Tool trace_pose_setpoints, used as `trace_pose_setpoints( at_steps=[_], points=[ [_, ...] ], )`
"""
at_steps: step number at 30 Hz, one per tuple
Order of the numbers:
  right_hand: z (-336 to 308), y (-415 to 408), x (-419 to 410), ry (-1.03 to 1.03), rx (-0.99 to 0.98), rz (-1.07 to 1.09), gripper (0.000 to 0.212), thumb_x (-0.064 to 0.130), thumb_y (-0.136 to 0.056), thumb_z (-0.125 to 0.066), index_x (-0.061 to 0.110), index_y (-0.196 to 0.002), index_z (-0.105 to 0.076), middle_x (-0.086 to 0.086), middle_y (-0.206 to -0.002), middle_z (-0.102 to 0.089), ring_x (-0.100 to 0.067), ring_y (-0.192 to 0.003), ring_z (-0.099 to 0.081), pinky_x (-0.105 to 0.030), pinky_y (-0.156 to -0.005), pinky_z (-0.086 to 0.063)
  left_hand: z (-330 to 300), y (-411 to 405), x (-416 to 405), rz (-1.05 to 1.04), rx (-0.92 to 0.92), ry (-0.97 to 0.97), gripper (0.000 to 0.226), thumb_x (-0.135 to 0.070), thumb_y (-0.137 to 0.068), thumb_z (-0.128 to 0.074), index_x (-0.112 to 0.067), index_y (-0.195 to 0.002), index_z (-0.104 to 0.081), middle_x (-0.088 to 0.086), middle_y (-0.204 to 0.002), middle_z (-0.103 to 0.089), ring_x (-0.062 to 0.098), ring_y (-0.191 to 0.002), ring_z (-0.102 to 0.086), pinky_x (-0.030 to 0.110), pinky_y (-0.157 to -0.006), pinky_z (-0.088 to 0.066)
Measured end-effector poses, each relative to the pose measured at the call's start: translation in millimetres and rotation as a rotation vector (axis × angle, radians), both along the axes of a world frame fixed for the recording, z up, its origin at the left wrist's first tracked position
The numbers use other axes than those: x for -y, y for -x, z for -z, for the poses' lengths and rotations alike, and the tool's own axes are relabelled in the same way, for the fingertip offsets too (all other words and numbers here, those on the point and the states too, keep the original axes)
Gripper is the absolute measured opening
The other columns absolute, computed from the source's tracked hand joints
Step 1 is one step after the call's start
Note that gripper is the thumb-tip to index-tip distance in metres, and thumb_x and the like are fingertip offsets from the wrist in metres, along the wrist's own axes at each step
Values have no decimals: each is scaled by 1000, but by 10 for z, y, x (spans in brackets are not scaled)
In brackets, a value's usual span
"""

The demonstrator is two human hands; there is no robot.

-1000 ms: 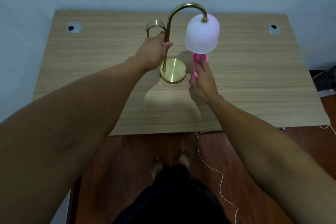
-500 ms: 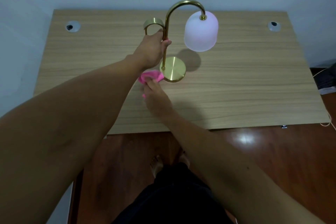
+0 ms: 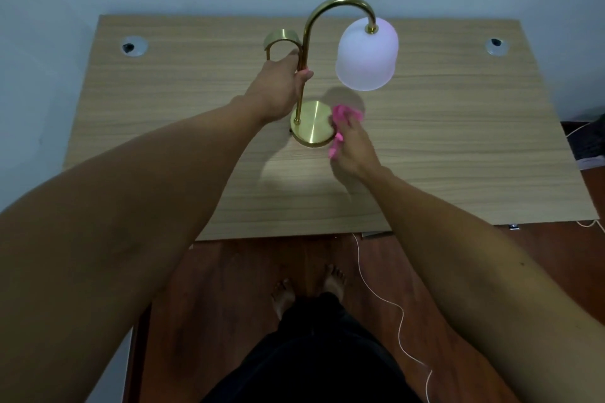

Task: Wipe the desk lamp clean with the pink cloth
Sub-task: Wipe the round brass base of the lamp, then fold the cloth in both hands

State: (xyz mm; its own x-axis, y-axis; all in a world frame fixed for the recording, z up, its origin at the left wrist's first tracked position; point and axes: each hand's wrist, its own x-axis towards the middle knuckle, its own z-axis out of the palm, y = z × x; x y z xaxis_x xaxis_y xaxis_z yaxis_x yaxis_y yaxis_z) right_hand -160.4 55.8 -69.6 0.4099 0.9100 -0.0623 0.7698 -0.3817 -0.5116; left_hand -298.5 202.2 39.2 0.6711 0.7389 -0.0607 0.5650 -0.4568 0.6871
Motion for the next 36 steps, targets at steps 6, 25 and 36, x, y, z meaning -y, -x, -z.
trace_pose_setpoints(
  at_steps=[6,25,36],
  points=[
    [-305,814,-22,225,-456,-131,40,3,-105,-48,7,-143,-61,-17,-140,-64,-30,-124,-63,-19,-85,-49,-32,-2,11,-26,-37,70,32,-37,-105,-46,-10,-116,-58,16,-109,-70,34,-102,-67,49,-96,-54],
    [-1014,-128,524,159,-1489,225,26,14,-101,-63,6,-125,-57,-16,-102,-69,-32,-92,-70,-54,-102,-53,100,448,947,-122,255,1076,46,-38,-94,-67,-10,-130,-66,6,-115,-76,24,-107,-72,29,-82,-57],
    [-1206,-1238,1080,135,-1530,234,17,10,-109,-51,5,-123,-60,-17,-105,-72,-30,-96,-74,-51,-86,-64,91,-645,1345,-176,348,1179,32,-22,-101,-60,-11,-131,-62,13,-122,-73,25,-101,-74,37,-74,-65]
  ],
)
